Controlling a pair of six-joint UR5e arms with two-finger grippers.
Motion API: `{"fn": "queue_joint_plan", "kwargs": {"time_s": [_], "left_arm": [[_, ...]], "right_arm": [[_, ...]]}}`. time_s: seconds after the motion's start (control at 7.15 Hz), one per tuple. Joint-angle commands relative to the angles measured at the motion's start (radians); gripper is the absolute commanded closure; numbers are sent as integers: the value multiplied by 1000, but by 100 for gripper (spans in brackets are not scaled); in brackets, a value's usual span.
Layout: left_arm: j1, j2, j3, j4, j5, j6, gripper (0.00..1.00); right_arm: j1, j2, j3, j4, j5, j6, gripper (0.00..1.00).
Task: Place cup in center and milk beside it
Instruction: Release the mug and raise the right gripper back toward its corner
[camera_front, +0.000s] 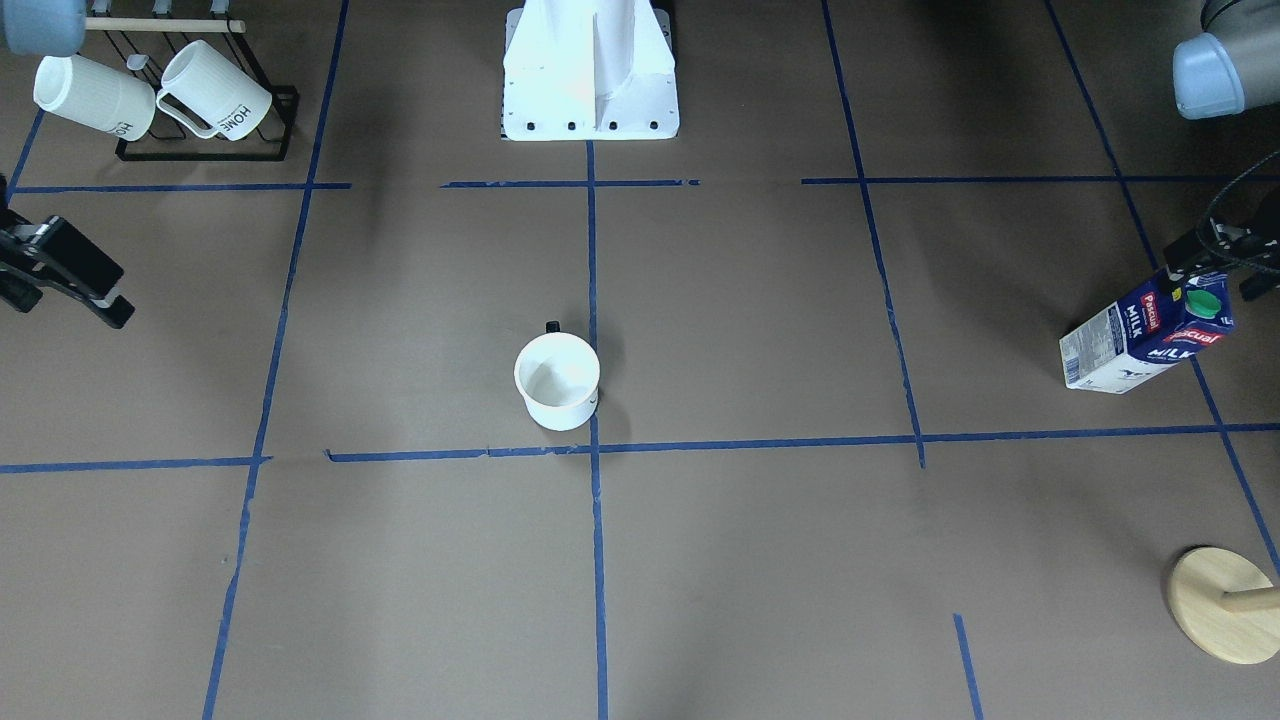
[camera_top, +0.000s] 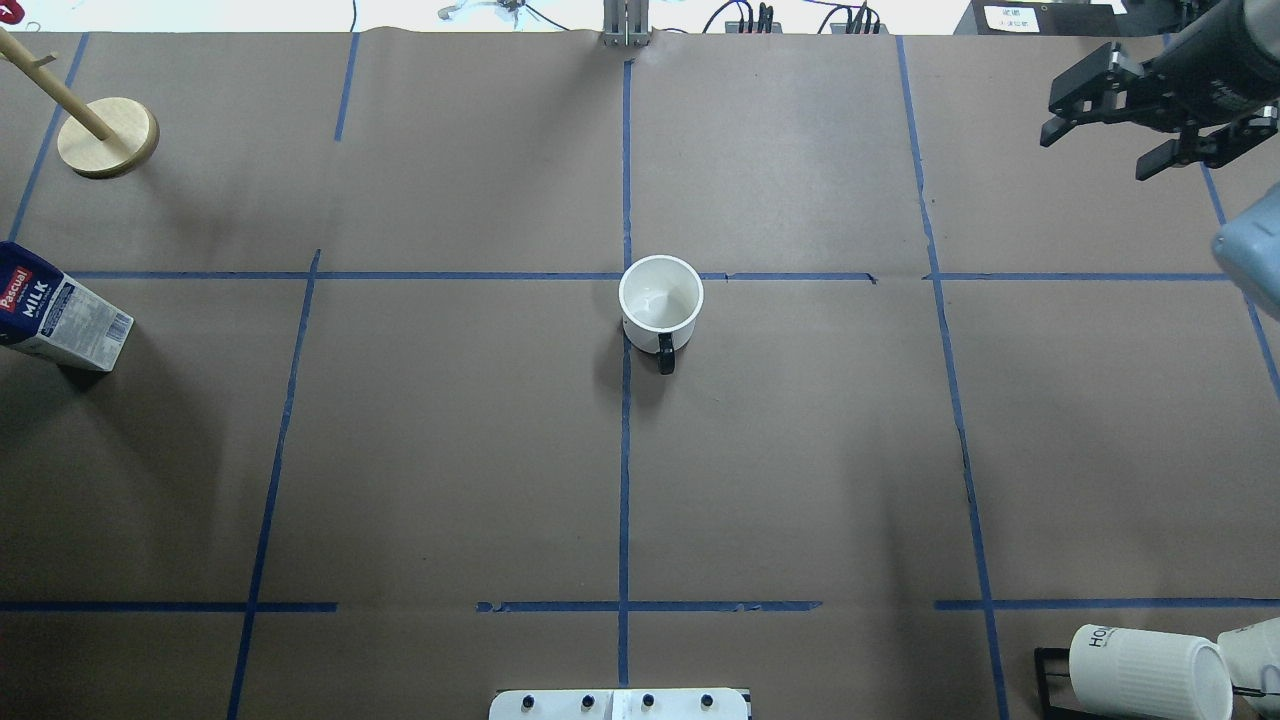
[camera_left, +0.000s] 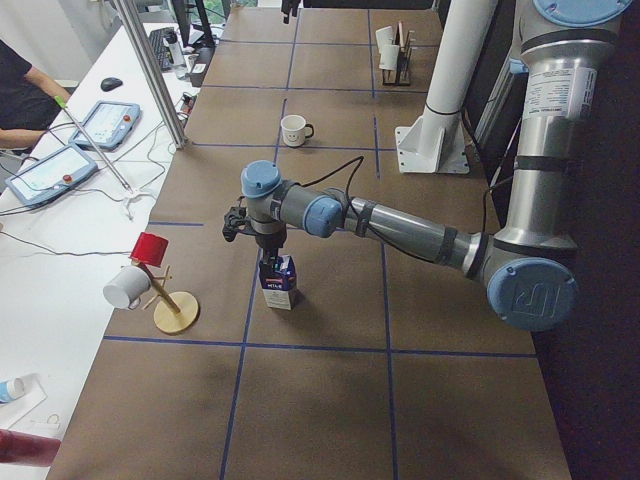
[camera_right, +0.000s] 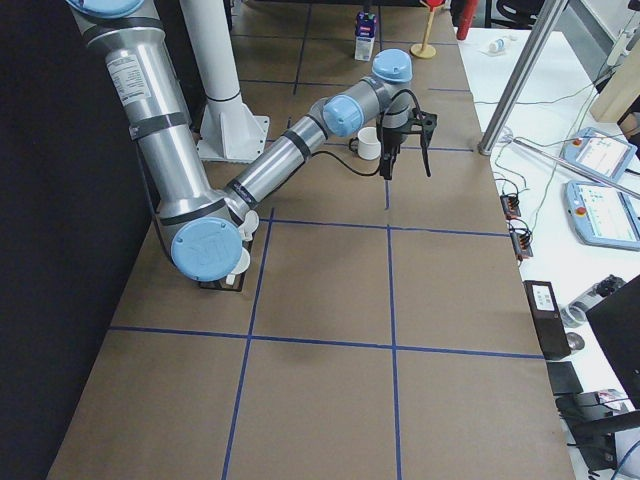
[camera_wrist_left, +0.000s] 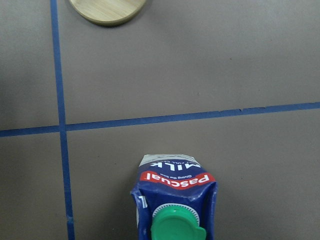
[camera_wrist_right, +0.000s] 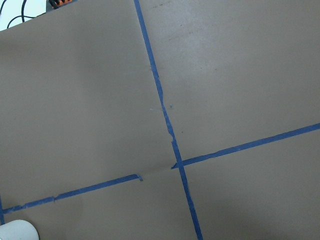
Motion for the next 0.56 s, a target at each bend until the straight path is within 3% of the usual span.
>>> {"fn": "queue_joint_plan", "kwargs": {"time_s": [0.0, 0.14, 0.28, 0.42], "left_arm": [[23, -7, 31, -2, 0, 1, 0], [25, -9, 36, -2, 0, 1, 0], [25, -7, 34, -2, 0, -3, 21], [25, -4, 30, -2, 2, 0, 59]], "right_arm": [[17, -15, -1, 0, 8, -29, 0], [20, -20, -1, 0, 8, -30, 0], [30, -23, 1, 0, 8, -39, 0], [36, -34, 2, 0, 8, -51, 0]]}}
